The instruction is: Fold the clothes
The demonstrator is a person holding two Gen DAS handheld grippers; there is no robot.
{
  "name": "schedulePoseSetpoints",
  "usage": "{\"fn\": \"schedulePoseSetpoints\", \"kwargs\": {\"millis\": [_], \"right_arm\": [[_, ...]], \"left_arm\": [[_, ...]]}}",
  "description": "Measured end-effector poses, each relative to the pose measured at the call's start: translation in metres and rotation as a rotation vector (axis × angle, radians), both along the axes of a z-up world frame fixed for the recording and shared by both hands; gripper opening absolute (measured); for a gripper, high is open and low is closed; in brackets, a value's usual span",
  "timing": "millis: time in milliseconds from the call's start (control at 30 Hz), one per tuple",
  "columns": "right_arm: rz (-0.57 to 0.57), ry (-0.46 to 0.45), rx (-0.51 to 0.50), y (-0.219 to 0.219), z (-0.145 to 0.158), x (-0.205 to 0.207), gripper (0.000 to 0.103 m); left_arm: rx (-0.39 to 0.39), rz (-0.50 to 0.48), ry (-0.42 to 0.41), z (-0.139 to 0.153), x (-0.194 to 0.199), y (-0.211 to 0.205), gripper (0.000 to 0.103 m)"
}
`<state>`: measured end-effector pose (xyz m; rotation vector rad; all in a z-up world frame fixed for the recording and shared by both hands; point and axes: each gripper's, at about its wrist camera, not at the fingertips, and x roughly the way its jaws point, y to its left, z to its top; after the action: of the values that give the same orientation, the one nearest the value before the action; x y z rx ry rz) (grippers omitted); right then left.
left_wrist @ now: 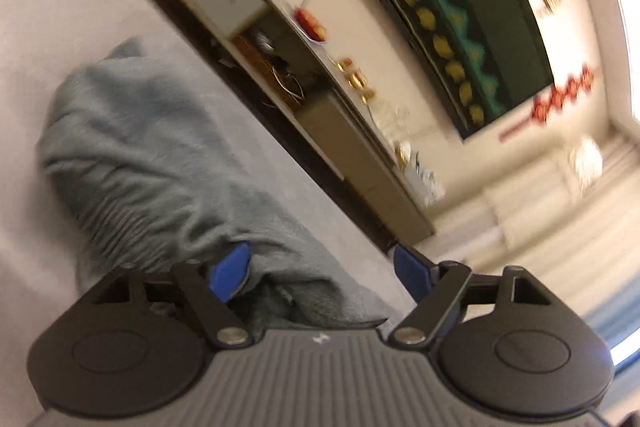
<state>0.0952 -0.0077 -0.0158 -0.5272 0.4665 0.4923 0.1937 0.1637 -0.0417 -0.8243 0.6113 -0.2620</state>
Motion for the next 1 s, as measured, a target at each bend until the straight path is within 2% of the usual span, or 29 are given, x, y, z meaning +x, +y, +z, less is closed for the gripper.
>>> {"fn": "schedulePoseSetpoints", "kwargs": {"millis": [33,67,100,133,167,233,300,367,433,500,600,633,667,733,833,867,933,1000], "right_arm": [[0.029,-0.029,-0.038,0.011,-0.004,0.0,0.064],[0.037,-0.046,-0.113,0.02,-0.015,0.006,0.057],[0.04,-0.058,-0.18,0.027,-0.026,0.013,0.032],[0.02,-0.047,-0.202,0.025,-0.033,0.024,0.009],[-0.017,-0.001,-0.166,0.018,-0.034,0.035,0.0],[-0.079,0.109,0.035,-0.007,-0.025,0.054,0.0],[-0.133,0.203,0.229,-0.035,-0.013,0.061,0.0],[-0.191,0.28,0.377,-0.056,-0.009,0.067,0.0],[-0.247,0.359,0.5,-0.073,-0.012,0.073,0.0],[-0.265,0.399,0.544,-0.082,-0.017,0.066,0.0],[-0.249,0.419,0.539,-0.084,-0.026,0.067,0.0],[-0.242,0.417,0.523,-0.082,-0.026,0.065,0.0],[-0.235,0.414,0.508,-0.08,-0.027,0.063,0.0],[-0.226,0.403,0.498,-0.081,-0.024,0.054,0.0],[-0.224,0.394,0.536,-0.086,-0.018,0.044,0.0],[-0.247,0.388,0.499,-0.082,-0.022,0.046,0.0],[-0.305,0.374,0.4,-0.074,-0.033,0.05,0.0],[-0.346,0.378,0.341,-0.073,-0.047,0.055,0.0]], "left_arm": [[0.02,0.001,-0.004,0.002,-0.001,0.0,0.08],[0.02,0.013,-0.02,0.004,-0.009,0.003,0.08],[0.014,0.028,-0.04,0.006,-0.02,0.007,0.08],[0.007,0.044,-0.061,0.008,-0.031,0.011,0.08],[-0.003,0.055,-0.093,0.01,-0.046,0.014,0.08],[-0.016,0.045,-0.133,0.007,-0.073,0.018,0.08],[0.016,-0.025,-0.128,-0.001,-0.083,0.009,0.074],[0.13,-0.09,-0.105,-0.01,-0.079,-0.007,0.061],[0.256,-0.097,-0.067,-0.017,-0.07,-0.021,0.058],[0.356,-0.097,-0.05,-0.021,-0.058,-0.031,0.056],[0.436,-0.101,-0.06,-0.018,-0.04,-0.036,0.054],[0.457,-0.1,-0.075,-0.014,-0.033,-0.037,0.03],[0.472,-0.097,-0.096,-0.004,-0.027,-0.036,0.002],[0.497,-0.09,-0.141,0.019,-0.017,-0.032,0.0],[0.413,-0.074,-0.303,0.065,-0.008,-0.029,0.0],[0.428,-0.095,-0.27,0.065,0.005,-0.033,0.0],[0.495,-0.135,-0.144,0.051,0.029,-0.042,0.0],[0.42,-0.138,-0.147,0.043,0.009,-0.039,0.0]]}}
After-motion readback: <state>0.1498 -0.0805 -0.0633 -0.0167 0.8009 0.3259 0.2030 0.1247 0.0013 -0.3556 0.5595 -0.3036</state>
